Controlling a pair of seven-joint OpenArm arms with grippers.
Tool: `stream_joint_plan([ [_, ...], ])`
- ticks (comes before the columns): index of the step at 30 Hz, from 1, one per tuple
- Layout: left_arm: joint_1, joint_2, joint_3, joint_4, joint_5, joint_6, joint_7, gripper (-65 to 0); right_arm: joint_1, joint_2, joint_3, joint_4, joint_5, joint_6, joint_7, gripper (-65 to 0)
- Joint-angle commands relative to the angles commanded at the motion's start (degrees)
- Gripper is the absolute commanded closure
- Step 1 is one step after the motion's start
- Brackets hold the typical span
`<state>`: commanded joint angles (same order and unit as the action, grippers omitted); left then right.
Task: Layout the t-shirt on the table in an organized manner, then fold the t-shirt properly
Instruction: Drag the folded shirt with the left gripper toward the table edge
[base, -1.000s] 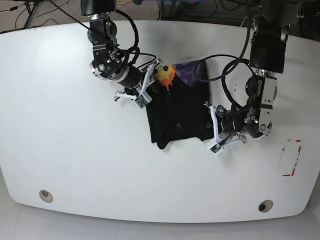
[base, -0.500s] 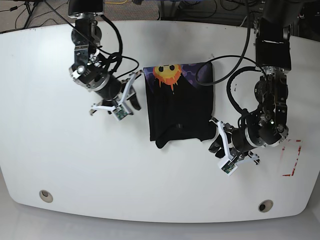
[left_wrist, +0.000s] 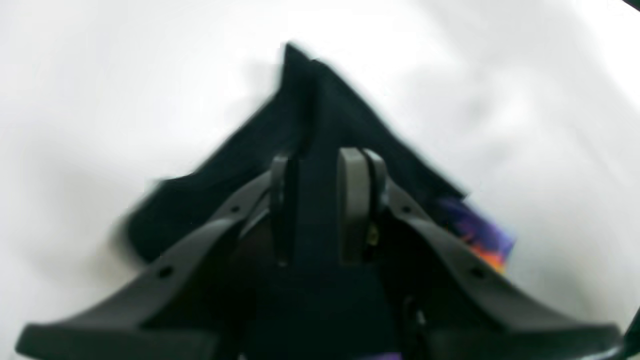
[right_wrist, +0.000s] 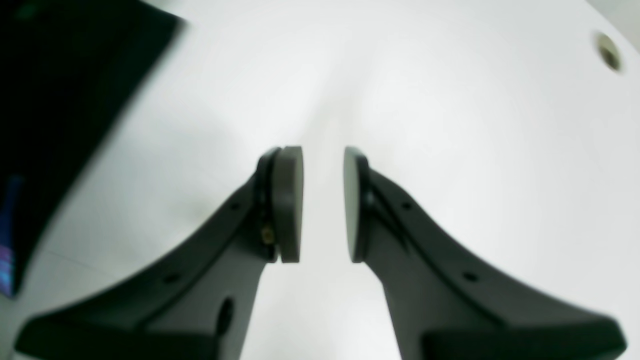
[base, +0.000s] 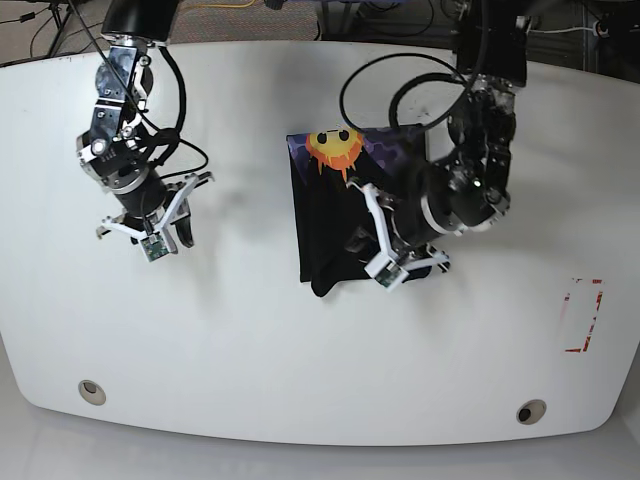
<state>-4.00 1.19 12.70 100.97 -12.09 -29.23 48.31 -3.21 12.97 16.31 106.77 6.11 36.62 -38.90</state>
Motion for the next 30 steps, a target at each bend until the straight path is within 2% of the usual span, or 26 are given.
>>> stream_joint_plan([
  [4,3.78,2.37,0.53,-4.66,4.04,-0.09,-5.45,-11.5,0.0,0.09,1.41,0.0,0.0,0.0,0.0,-13.3],
  [8,5.54,2.81,-0.62,-11.16,4.75,-0.09,-10.02,-11.5,-0.09,-0.18,2.55,-0.09,0.0,0.0,0.0,-13.3],
  [11,5.71,2.55,-1.58,-18.64,4.66,-0.09,-13.98,-11.5,-0.26,-0.18,2.55,-0.09,0.0,0.0,0.0,-13.2],
  [16,5.27,-0.09,-3.69,-31.21,4.31,-0.26,-18.2,-11.5,-0.35,-0.26,2.55,0.18,0.0,0.0,0.0,-13.2],
  [19,4.66,-2.55,-3.96,-36.04,4.22,-0.44,-18.9,-11.5,-0.35,-0.26,2.55,0.26,0.0,0.0,0.0,-13.2],
  [23,4.66,-7.21,-4.48,-35.69,3.78,-0.53,-17.49,-11.5,-0.35,-0.26,2.55,0.26,0.0,0.0,0.0,-13.2],
  [27,6.24,-13.71,-5.63,-33.32,1.41,-0.88,-14.24,-11.5,-0.35,-0.09,2.55,0.26,0.0,0.0,0.0,-13.2],
  [30,7.38,-19.25,-6.51,-31.47,-0.97,-3.34,-12.31,-11.5,-0.35,0.0,2.55,0.26,0.0,0.0,0.0,-13.2],
])
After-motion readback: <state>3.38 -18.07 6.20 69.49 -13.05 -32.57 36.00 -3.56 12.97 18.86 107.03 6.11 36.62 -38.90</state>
